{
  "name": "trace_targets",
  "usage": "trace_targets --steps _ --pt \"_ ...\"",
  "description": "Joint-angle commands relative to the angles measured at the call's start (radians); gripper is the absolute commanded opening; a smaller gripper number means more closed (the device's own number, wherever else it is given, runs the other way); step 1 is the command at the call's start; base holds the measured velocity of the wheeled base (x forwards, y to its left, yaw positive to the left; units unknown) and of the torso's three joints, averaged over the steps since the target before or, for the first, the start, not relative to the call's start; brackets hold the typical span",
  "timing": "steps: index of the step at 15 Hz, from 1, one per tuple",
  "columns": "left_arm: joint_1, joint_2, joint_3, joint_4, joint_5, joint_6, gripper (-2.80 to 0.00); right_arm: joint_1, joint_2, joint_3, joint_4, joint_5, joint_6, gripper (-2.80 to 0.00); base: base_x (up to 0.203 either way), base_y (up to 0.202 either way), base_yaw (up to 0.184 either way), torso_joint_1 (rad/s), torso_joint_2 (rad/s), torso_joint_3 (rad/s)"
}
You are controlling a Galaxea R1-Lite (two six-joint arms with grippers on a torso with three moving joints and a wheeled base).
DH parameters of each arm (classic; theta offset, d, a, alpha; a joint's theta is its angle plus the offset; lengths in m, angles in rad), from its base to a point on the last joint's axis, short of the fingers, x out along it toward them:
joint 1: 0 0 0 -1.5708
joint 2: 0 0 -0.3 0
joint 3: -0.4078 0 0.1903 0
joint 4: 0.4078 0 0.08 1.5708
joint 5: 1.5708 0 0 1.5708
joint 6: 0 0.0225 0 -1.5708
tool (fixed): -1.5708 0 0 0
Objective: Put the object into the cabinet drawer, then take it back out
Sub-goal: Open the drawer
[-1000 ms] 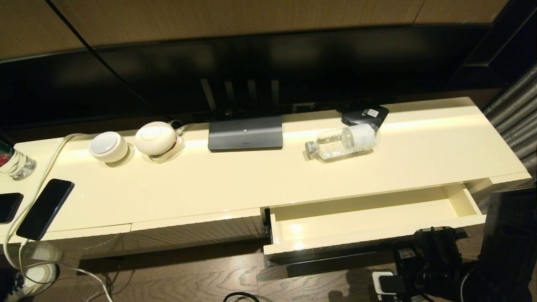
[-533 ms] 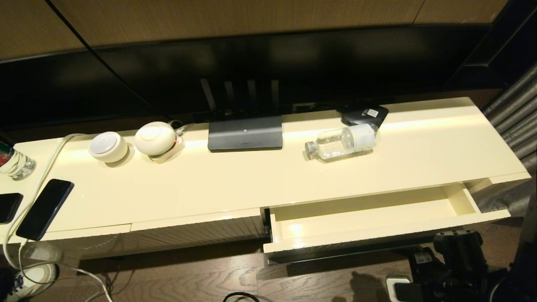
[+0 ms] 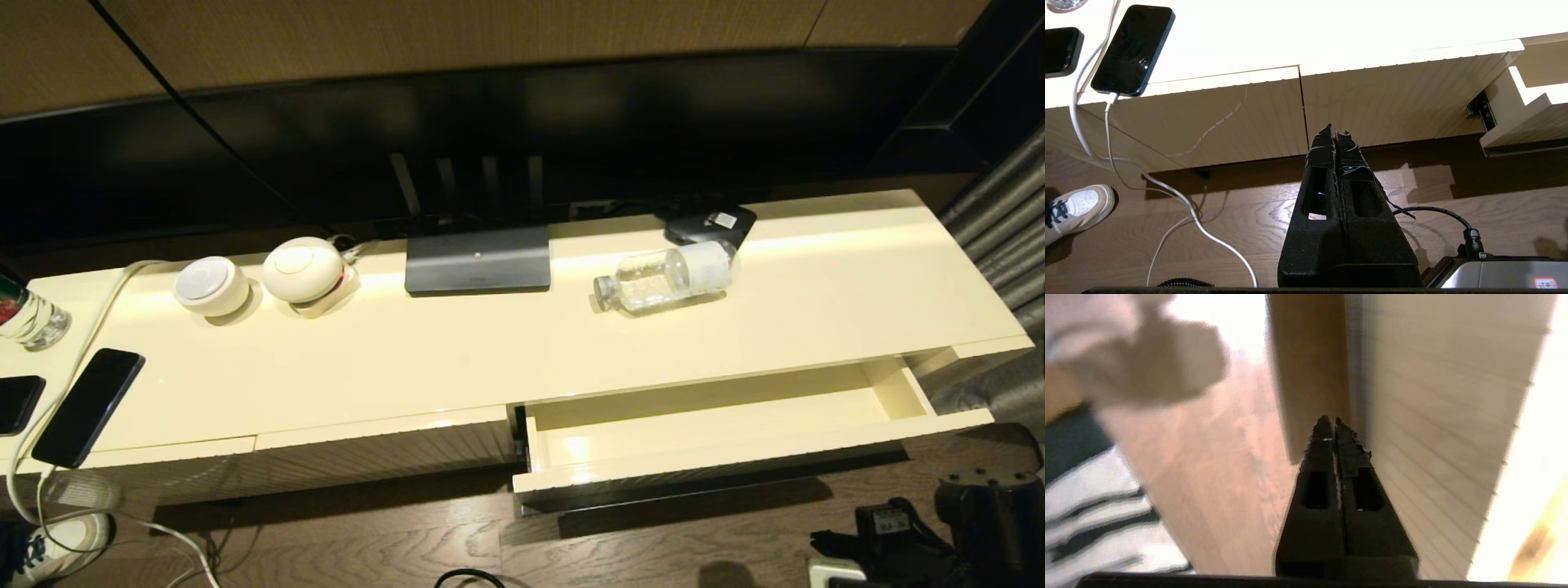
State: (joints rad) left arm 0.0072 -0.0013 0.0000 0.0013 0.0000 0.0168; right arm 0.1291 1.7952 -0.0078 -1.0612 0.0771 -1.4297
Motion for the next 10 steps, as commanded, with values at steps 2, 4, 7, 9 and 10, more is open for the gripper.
trace_targets --steps 2,4,7,9,10 --pt "0.0 0.001 0.003 0.0 0.0 0.0 -2.8 -0.011 -0.143 0.006 -0.02 0.004 0.078 -2.8 0.0 0.0 0.0 0.0 0.0 0.0" --pt "0.0 0.001 0.003 0.0 0.0 0.0 -2.8 -0.016 -0.223 0.007 -0.02 0.004 0.129 -2.8 0.0 0.0 0.0 0.0 0.0 0.0" --pt "0.001 0.001 0.003 0.0 0.0 0.0 -2.8 -0.04 -0.31 0.008 0.012 0.005 0.181 -2.8 0.0 0.0 0.0 0.0 0.0 0.0" --pt "0.0 0.001 0.003 0.0 0.0 0.0 -2.8 -0.04 -0.344 0.008 0.064 0.006 0.183 -2.8 0.0 0.0 0.0 0.0 0.0 0.0" --pt "0.002 0.001 0.003 0.0 0.0 0.0 -2.8 -0.036 -0.355 0.009 0.076 0.007 0.183 -2.8 0.0 0.0 0.0 0.0 0.0 0.0"
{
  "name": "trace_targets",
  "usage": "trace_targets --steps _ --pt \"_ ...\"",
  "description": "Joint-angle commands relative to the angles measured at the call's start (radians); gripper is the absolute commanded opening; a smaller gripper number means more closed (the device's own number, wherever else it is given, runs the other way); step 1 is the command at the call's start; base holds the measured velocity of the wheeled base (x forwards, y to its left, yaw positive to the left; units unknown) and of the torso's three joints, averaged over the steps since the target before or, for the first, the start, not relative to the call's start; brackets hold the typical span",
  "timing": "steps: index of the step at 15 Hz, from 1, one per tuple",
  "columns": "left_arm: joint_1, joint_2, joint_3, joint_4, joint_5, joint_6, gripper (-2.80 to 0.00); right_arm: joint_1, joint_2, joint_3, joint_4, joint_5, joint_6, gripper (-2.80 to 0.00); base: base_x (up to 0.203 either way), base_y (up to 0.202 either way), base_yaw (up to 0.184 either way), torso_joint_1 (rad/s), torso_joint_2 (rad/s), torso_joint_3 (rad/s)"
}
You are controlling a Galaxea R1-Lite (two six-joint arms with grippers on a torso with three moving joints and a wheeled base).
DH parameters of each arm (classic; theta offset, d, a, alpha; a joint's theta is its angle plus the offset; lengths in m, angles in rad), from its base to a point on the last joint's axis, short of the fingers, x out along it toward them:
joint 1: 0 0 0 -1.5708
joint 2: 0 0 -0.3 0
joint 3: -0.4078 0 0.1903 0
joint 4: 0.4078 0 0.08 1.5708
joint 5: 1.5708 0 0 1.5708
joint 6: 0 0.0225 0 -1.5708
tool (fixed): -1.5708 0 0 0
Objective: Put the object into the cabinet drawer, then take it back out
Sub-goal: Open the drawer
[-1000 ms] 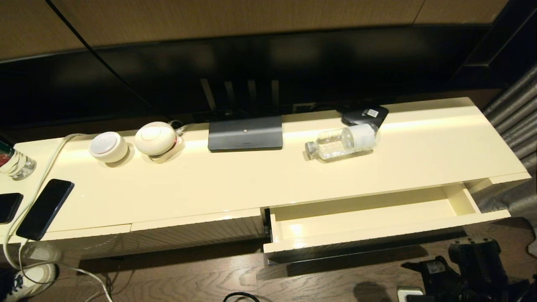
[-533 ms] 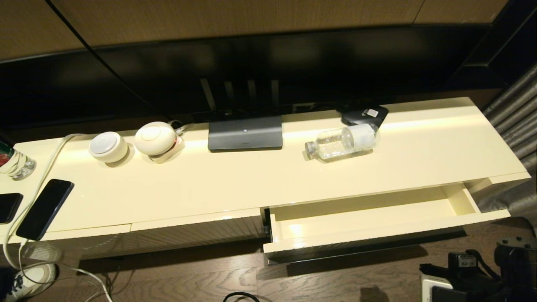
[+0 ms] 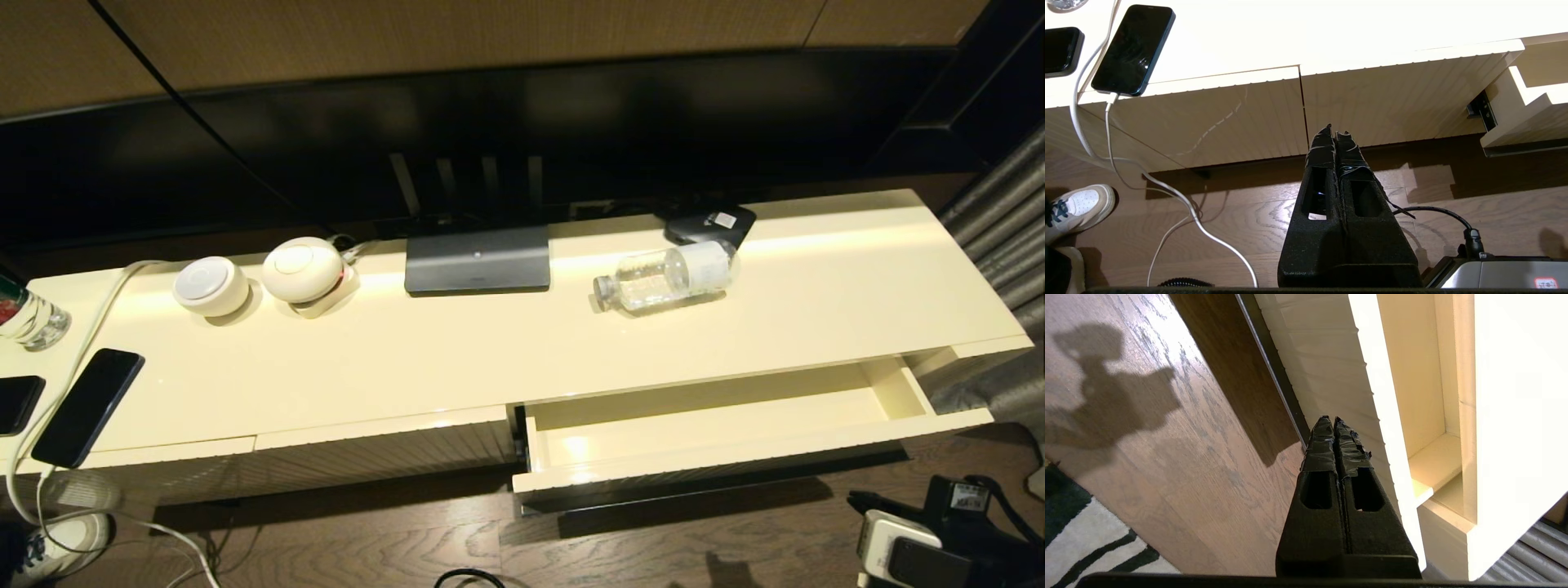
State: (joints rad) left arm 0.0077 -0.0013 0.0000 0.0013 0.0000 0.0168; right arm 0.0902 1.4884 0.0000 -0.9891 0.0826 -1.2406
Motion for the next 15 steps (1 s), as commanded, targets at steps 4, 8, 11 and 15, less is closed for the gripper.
trace_targets --steps 4,8,11,15 --pt "0.0 0.001 0.003 0.0 0.0 0.0 -2.8 0.003 -0.005 -0.082 0.013 -0.003 -0.006 -2.8 0.0 0.0 0.0 0.0 0.0 0.0" --pt "0.0 0.001 0.003 0.0 0.0 0.0 -2.8 0.012 0.073 -0.291 0.105 -0.014 0.015 -2.8 0.0 0.0 0.0 0.0 0.0 0.0" --pt "0.002 0.001 0.003 0.0 0.0 0.0 -2.8 0.037 0.113 -0.483 0.324 -0.029 0.031 -2.8 0.0 0.0 0.0 0.0 0.0 0.0" --pt "0.0 0.001 0.003 0.0 0.0 0.0 -2.8 0.08 0.193 -0.647 0.494 -0.032 0.027 -2.8 0.0 0.0 0.0 0.0 0.0 0.0"
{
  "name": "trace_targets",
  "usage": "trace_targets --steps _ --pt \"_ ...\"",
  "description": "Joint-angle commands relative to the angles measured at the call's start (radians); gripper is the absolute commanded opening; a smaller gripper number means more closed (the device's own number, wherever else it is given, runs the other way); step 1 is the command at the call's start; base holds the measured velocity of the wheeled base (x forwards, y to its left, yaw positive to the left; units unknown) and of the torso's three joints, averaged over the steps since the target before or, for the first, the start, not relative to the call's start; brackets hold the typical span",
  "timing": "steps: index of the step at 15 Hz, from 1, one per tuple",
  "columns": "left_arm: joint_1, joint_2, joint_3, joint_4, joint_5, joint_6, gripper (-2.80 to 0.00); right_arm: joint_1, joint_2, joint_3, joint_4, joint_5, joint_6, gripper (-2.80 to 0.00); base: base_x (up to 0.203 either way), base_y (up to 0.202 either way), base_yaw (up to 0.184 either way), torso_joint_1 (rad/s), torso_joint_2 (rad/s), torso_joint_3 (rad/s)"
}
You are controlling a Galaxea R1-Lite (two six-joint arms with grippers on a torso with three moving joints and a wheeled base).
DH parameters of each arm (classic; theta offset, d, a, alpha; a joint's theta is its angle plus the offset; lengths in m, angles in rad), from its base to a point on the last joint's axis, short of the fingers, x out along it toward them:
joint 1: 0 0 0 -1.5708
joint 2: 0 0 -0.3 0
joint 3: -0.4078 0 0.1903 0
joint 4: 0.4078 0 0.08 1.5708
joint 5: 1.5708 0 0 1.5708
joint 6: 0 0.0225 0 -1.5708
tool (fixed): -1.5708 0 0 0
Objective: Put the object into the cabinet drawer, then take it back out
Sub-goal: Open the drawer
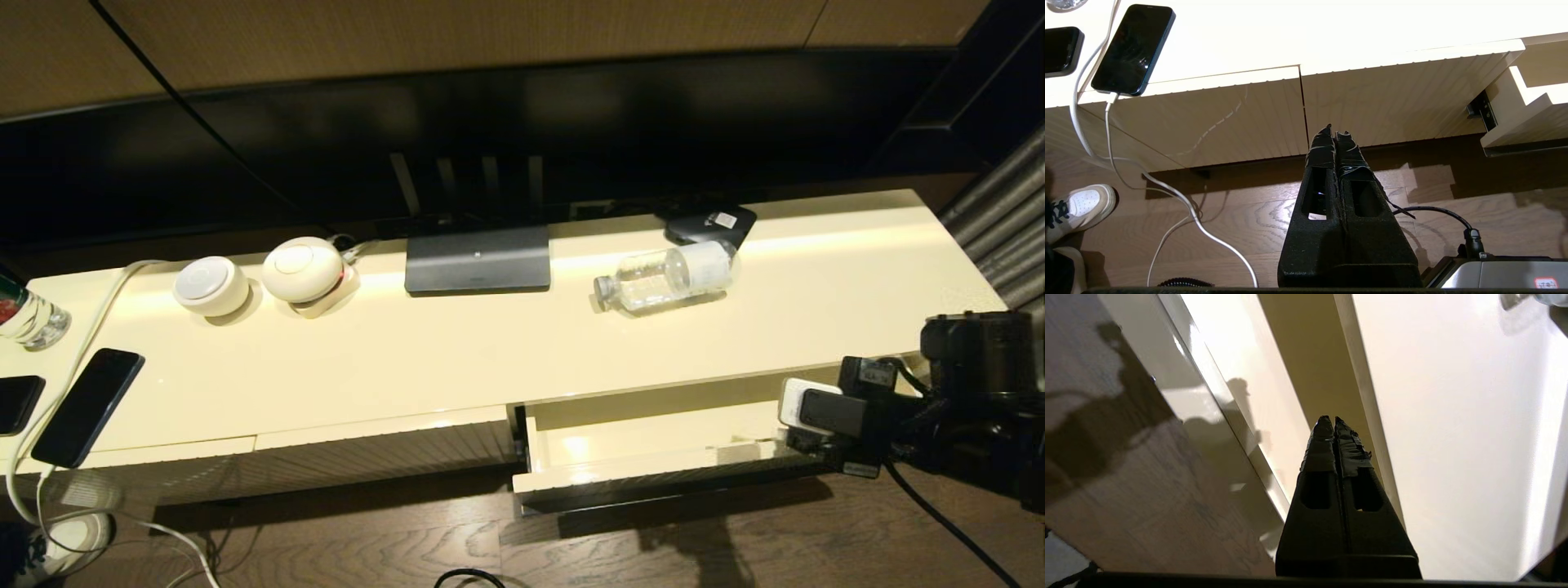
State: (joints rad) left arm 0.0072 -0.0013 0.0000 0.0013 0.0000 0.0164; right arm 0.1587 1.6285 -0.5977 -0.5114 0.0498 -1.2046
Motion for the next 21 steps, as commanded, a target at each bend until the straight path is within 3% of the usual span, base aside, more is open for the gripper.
trace_targets --steps 1,3,4,5,7,9,11,17,21 --pt "0.0 0.001 0.003 0.0 0.0 0.0 -2.8 0.016 0.056 -0.054 0.024 0.001 -0.009 -2.8 0.0 0.0 0.0 0.0 0.0 0.0" --pt "0.0 0.001 0.003 0.0 0.0 0.0 -2.8 0.038 0.086 -0.115 0.095 -0.011 -0.007 -2.8 0.0 0.0 0.0 0.0 0.0 0.0" --pt "0.0 0.001 0.003 0.0 0.0 0.0 -2.8 0.04 0.097 -0.144 0.128 -0.059 0.004 -2.8 0.0 0.0 0.0 0.0 0.0 0.0" --pt "0.001 0.001 0.003 0.0 0.0 0.0 -2.8 0.04 0.106 -0.175 0.176 -0.113 0.055 -2.8 0.0 0.0 0.0 0.0 0.0 0.0" --pt "0.0 0.001 0.003 0.0 0.0 0.0 -2.8 0.041 0.12 -0.214 0.251 -0.14 0.142 -2.8 0.0 0.0 0.0 0.0 0.0 0.0" --pt "0.0 0.001 0.003 0.0 0.0 0.0 -2.8 0.04 0.128 -0.229 0.278 -0.141 0.172 -2.8 0.0 0.0 0.0 0.0 0.0 0.0" --pt "0.0 0.001 0.003 0.0 0.0 0.0 -2.8 0.046 0.151 -0.301 0.36 -0.142 0.316 -2.8 0.0 0.0 0.0 0.0 0.0 0.0" --pt "0.0 0.001 0.003 0.0 0.0 0.0 -2.8 0.042 0.158 -0.34 0.375 -0.14 0.346 -2.8 0.0 0.0 0.0 0.0 0.0 0.0" --pt "0.0 0.001 0.003 0.001 0.0 0.0 -2.8 0.042 0.212 -0.409 0.375 -0.14 0.464 -2.8 0.0 0.0 0.0 0.0 0.0 0.0"
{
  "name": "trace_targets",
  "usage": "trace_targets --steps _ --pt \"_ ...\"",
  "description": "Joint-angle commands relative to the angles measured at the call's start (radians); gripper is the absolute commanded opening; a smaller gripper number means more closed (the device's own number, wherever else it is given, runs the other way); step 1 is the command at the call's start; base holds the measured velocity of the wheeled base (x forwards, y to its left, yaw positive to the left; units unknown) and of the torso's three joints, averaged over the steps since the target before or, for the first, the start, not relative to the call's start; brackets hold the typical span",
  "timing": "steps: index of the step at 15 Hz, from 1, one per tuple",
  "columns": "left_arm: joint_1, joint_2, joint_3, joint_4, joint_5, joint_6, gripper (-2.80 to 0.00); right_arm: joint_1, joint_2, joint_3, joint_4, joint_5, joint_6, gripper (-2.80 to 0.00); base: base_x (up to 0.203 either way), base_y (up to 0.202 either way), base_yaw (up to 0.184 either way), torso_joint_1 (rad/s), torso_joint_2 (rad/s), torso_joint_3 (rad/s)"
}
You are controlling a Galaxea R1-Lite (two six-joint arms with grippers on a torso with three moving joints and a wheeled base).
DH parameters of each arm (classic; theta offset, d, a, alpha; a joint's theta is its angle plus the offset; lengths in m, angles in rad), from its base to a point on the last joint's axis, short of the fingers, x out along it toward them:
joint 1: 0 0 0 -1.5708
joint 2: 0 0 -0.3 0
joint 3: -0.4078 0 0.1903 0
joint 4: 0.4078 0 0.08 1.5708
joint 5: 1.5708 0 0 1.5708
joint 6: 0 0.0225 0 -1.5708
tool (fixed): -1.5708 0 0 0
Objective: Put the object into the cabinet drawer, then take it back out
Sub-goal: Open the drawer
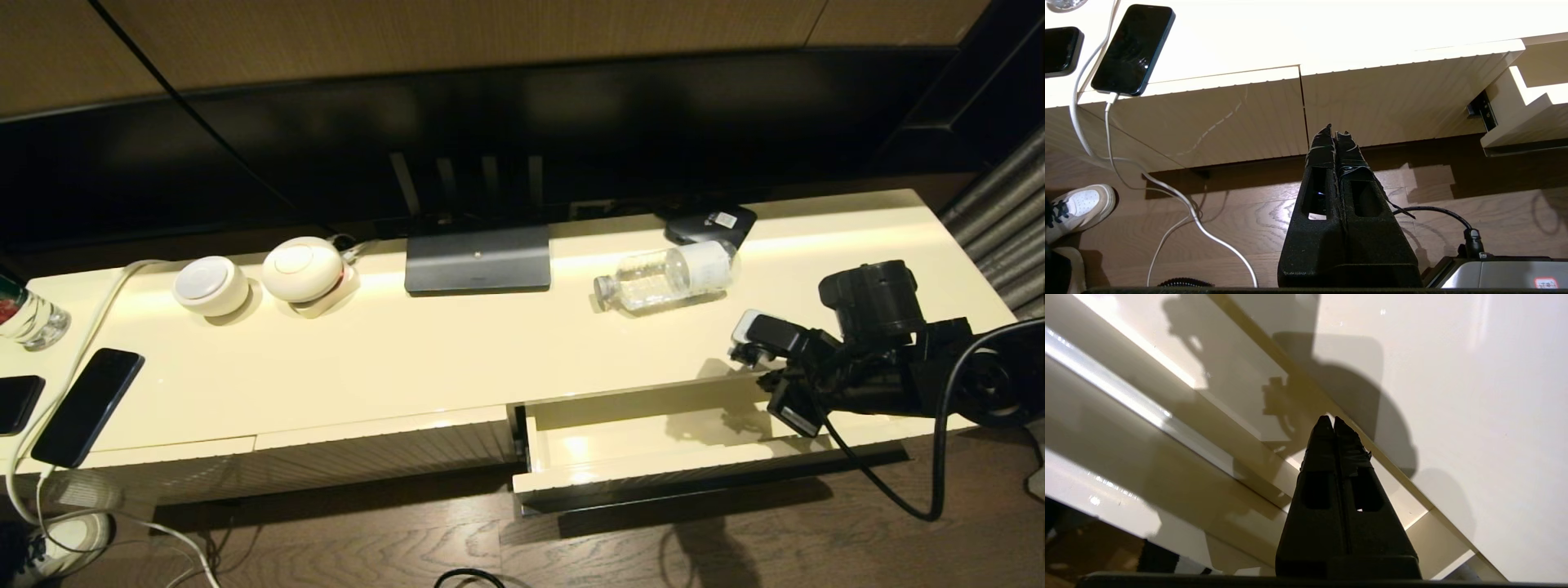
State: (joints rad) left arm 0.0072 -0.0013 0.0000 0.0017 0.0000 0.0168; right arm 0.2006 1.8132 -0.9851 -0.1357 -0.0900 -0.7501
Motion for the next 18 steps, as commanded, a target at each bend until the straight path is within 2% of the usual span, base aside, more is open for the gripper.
trace_targets --steps 1,3,16,18 --pt "0.002 0.001 0.003 0.0 0.0 0.0 -2.8 0.0 0.036 -0.033 -0.001 0.0 0.027 -2.8 0.0 0.0 0.0 0.0 0.0 0.0" --pt "0.0 0.001 0.003 0.0 0.0 0.0 -2.8 -0.001 0.057 -0.062 0.001 0.002 0.099 -2.8 0.0 0.0 0.0 0.0 0.0 0.0" --pt "0.0 0.001 0.003 0.0 0.0 0.0 -2.8 0.008 0.118 -0.112 0.007 0.026 0.345 -2.8 0.0 0.0 0.0 0.0 0.0 0.0" --pt "0.0 0.001 0.003 0.0 0.0 0.0 -2.8 0.012 0.123 -0.117 0.038 0.025 0.418 -2.8 0.0 0.0 0.0 0.0 0.0 0.0"
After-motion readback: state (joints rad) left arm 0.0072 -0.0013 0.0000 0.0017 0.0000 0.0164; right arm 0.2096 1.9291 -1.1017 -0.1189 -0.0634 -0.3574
